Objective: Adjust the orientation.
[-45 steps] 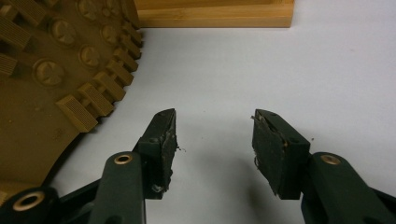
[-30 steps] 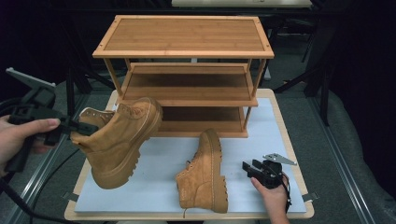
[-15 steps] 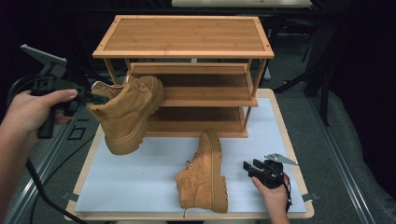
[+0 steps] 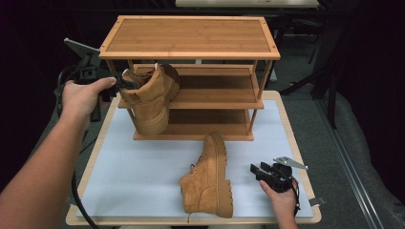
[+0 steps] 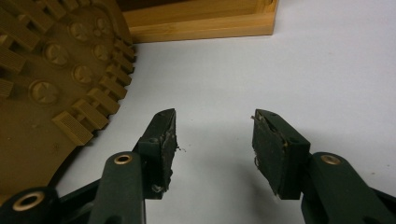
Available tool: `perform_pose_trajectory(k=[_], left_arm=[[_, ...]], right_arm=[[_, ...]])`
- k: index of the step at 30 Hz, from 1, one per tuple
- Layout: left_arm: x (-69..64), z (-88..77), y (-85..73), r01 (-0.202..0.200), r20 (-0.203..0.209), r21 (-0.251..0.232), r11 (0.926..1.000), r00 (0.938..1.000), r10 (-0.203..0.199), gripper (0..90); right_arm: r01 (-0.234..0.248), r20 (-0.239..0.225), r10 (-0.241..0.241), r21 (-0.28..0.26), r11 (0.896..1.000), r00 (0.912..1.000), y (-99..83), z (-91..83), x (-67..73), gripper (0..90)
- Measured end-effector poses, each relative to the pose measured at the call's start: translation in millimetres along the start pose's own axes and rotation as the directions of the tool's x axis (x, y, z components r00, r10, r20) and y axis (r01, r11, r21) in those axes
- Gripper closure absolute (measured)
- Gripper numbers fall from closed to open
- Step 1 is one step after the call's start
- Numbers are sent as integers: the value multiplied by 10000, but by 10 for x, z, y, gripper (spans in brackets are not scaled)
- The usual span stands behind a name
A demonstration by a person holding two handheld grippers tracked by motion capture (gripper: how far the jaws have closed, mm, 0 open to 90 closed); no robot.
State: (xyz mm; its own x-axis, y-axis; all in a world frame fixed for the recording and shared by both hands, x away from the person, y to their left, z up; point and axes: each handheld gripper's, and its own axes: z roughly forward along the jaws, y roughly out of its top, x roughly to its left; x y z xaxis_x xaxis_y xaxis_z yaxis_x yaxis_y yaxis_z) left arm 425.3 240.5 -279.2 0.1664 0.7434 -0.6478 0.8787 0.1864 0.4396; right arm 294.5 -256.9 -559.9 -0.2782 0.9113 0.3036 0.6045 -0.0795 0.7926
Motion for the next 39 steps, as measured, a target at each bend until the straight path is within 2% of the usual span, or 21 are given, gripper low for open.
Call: perform_pose_trajectory(k=[3,6,8,9,10,11,13,15,17,18,20,22,24,26,28,32,33,34,36,38,39], left_arm=[[0,91,-22,-144,-90,-428,9990,9999,140,792],[1,169,-57,-118,109,-917,9957,9999,129,793],[8,198,-70,-140,164,-1006,9948,9997,158,792],[19,261,-100,-54,368,-1163,9932,9993,98,791],[19,261,-100,-54,368,-1163,9932,9993,98,789],[-15,288,-137,-116,295,-1384,9903,9994,158,786],[-34,275,-143,-441,-60,-1329,9901,9990,437,780],[-34,279,-160,-415,-154,-1220,9917,9991,399,768],[-65,288,-179,-804,-443,-1048,9912,9961,761,761],[-71,292,-184,-858,-609,-1064,9906,9950,796,764],[-47,285,-195,-491,-356,-1116,9925,9983,454,762],[-66,311,-220,-550,-342,-1081,9926,9981,516,763],[-97,335,-247,-424,-188,-1101,9930,9990,406,761],[-139,361,-274,-485,-251,-1114,9926,9986,460,756],[-137,372,-287,-371,-124,-1090,9934,9993,359,752],[-110,354,-296,-473,-95,-1094,9929,9989,466,717],[-111,348,-318,-865,-232,-1240,9885,9962,843,689],[-121,351,-328,-1060,-343,-1307,9857,9942,1023,668],[-131,340,-334,-1301,-536,-1294,9830,9908,1241,640],[-142,323,-333,-1528,-722,-1215,9808,9868,1448,623],[-143,309,-331,-1488,-530,-1182,9818,9883,1434,602]], right_arm=[[-97,-28,97,72,9999,9999,7,-17,-17,492],[-122,-44,122,54,9999,9999,8,-19,-18,492],[-101,-66,101,56,9999,9999,9,-16,-17,492],[-93,-51,93,74,9999,9999,9,-15,-16,492],[-92,-52,93,77,9999,9999,9,-14,-15,492],[-81,-49,81,104,9999,10000,11,-16,-15,492],[-113,-80,113,66,9999,9999,10,-15,-15,492],[-132,-113,133,53,9999,9998,11,-17,-15,491],[-147,-115,147,40,9999,9998,11,-17,-13,491],[-166,-141,166,40,9999,9998,11,-17,-14,491],[-168,-129,168,37,9999,9998,10,-16,-14,491],[-196,-170,195,-55,9998,9997,7,-3,-15,491],[-218,-181,218,-10,9998,9996,6,5,-16,491],[-198,-190,199,32,9998,9996,5,17,-15,491],[-235,-219,236,57,9997,9995,4,25,-9,491],[-228,-256,230,62,9997,9994,2,23,-4,490],[-213,-230,214,49,9998,9995,3,19,-9,490],[-219,-187,222,167,9996,9996,7,10,-12,490],[-304,-269,304,15,9995,9992,4,23,-17,490],[-285,-217,288,153,9995,9993,7,16,-10,490],[-250,-257,251,51,9997,9994,3,20,-7,490]])
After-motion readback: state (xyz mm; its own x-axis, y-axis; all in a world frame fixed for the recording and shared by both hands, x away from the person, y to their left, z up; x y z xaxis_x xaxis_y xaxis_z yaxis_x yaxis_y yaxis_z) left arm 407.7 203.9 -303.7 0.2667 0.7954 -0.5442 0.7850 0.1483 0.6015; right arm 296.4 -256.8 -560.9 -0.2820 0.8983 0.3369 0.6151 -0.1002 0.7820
